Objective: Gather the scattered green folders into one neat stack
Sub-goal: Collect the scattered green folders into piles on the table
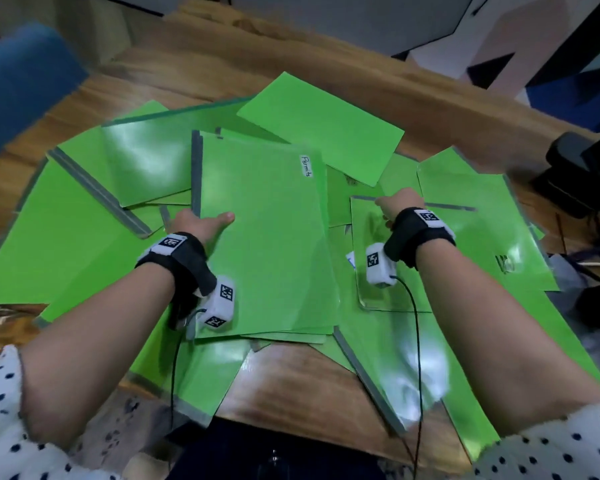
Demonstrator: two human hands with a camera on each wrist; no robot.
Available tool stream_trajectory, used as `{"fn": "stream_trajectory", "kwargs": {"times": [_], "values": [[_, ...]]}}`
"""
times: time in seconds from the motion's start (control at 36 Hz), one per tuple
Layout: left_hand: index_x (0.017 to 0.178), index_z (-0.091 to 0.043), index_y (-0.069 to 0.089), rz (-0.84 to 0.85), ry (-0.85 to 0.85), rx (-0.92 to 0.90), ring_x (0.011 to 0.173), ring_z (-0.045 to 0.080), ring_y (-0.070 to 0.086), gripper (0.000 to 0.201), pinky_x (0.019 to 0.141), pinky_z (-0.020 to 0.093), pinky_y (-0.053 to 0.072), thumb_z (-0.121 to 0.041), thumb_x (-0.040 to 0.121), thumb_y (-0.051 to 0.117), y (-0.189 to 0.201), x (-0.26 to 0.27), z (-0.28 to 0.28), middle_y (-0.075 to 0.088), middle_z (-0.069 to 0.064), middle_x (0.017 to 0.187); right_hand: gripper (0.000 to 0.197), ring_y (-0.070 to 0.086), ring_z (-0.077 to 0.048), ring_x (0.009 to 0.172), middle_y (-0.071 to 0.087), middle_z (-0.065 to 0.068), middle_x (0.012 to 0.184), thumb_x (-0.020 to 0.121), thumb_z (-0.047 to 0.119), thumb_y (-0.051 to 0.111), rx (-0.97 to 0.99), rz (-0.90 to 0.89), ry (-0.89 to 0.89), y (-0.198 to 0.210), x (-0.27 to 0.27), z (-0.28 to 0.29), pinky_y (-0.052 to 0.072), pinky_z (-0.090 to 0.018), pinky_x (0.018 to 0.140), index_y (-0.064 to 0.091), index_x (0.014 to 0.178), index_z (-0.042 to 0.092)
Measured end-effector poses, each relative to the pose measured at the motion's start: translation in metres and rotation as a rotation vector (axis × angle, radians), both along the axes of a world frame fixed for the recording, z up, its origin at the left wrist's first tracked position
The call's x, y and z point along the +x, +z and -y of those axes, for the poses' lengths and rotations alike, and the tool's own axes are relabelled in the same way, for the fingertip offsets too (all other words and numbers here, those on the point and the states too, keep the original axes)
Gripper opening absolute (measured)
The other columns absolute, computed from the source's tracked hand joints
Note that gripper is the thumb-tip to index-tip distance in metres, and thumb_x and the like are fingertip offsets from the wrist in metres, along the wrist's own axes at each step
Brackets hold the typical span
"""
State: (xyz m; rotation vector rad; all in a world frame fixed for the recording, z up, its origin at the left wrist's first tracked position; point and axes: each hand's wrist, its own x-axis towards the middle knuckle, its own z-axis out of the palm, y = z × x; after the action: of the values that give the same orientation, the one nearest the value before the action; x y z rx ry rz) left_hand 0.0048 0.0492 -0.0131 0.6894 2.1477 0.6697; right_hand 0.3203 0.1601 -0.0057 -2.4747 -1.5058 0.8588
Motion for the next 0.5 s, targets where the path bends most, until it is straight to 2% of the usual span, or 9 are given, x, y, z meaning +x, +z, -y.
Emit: {"fn": "stream_trajectory", "kwargs": {"times": [0.03,0.08,0.14,0.19,0.28,0.31,0.39,0.44,0.5], "values": [[0.13,0.003,0.046,-0.007,-0.021,-0.047,0.108,0.035,0.058,0.091,0.094,0.043,0.049,-0.057,0.068,0.075,-0.002,-0.001,-0.002,0.058,0.018,0.125,0.029,0.049,-0.02,0.059,0.055,-0.007,0.073,0.093,0.027,0.054,0.005,0.014,0.001,-0.007,0.0,-0.006,0.046,-0.027,0.056,0.053,0.075,0.004],[0.135,0.004,0.042,0.009,-0.06,-0.133,0.109,0.036,0.058,0.095,0.092,0.04,0.049,-0.056,0.069,0.075,-0.009,-0.005,-0.006,0.056,0.02,0.127,0.034,0.042,-0.017,0.053,0.048,-0.004,0.064,0.092,0.025,0.054,0.021,0.034,0.009,-0.019,-0.002,-0.021,0.037,-0.024,0.05,0.043,0.065,0.009],[0.136,0.006,0.04,0.014,-0.099,-0.182,0.109,0.035,0.056,0.092,0.084,0.036,0.045,-0.05,0.071,0.076,-0.011,-0.009,-0.012,0.054,0.021,0.129,0.035,0.038,-0.017,0.051,0.042,-0.004,0.061,0.092,0.022,0.052,0.042,0.038,0.015,-0.024,-0.004,-0.034,0.033,-0.023,0.047,0.039,0.062,0.009],[0.135,0.006,0.041,-0.02,-0.162,-0.232,0.109,0.033,0.053,0.088,0.084,0.034,0.042,-0.048,0.073,0.075,-0.007,-0.013,-0.019,0.051,0.019,0.133,0.033,0.04,-0.019,0.053,0.042,-0.005,0.062,0.092,0.021,0.05,0.057,0.037,0.006,-0.027,-0.007,-0.046,0.033,-0.024,0.048,0.04,0.064,0.008],[0.137,0.002,0.04,-0.075,-0.282,-0.306,0.124,0.031,0.047,0.086,0.101,0.035,0.04,-0.051,0.076,0.07,-0.001,-0.017,-0.027,0.045,0.016,0.141,0.032,0.05,-0.027,0.072,0.055,-0.015,0.084,0.091,0.028,0.048,0.085,0.044,-0.018,-0.032,-0.013,-0.063,0.04,-0.03,0.063,0.047,0.07,0.004],[0.137,0.001,0.041,-0.077,-0.308,-0.323,0.124,0.031,0.047,0.085,0.103,0.036,0.04,-0.051,0.076,0.07,0.001,-0.018,-0.029,0.045,0.016,0.141,0.035,0.052,-0.028,0.079,0.059,-0.017,0.093,0.09,0.034,0.047,0.084,0.052,-0.027,-0.033,-0.017,-0.068,0.041,-0.031,0.067,0.05,0.074,0.003],[0.136,-0.002,0.042,-0.058,-0.316,-0.351,0.12,0.031,0.05,0.084,0.102,0.039,0.041,-0.048,0.073,0.074,0.001,-0.022,-0.033,0.049,0.015,0.135,0.063,0.053,-0.033,0.108,0.058,-0.021,0.118,0.086,0.058,0.04,0.036,0.125,-0.035,-0.048,-0.023,-0.084,0.044,-0.04,0.087,0.062,0.098,0.001],[0.137,-0.003,0.041,-0.052,-0.308,-0.354,0.118,0.031,0.051,0.087,0.1,0.04,0.042,-0.047,0.071,0.077,-0.001,-0.024,-0.035,0.051,0.015,0.133,0.078,0.044,-0.034,0.121,0.051,-0.022,0.128,0.084,0.069,0.036,0.018,0.197,-0.057,-0.052,-0.027,-0.087,0.04,-0.044,0.094,0.06,0.111,0.0],[0.137,-0.002,0.04,-0.065,-0.295,-0.35,0.117,0.032,0.051,0.089,0.097,0.039,0.044,-0.046,0.07,0.077,-0.003,-0.026,-0.037,0.05,0.016,0.133,0.086,0.04,-0.033,0.125,0.046,-0.02,0.133,0.079,0.075,0.042,0.004,0.239,-0.098,-0.054,-0.032,-0.09,0.037,-0.045,0.098,0.053,0.121,0.001]]}}
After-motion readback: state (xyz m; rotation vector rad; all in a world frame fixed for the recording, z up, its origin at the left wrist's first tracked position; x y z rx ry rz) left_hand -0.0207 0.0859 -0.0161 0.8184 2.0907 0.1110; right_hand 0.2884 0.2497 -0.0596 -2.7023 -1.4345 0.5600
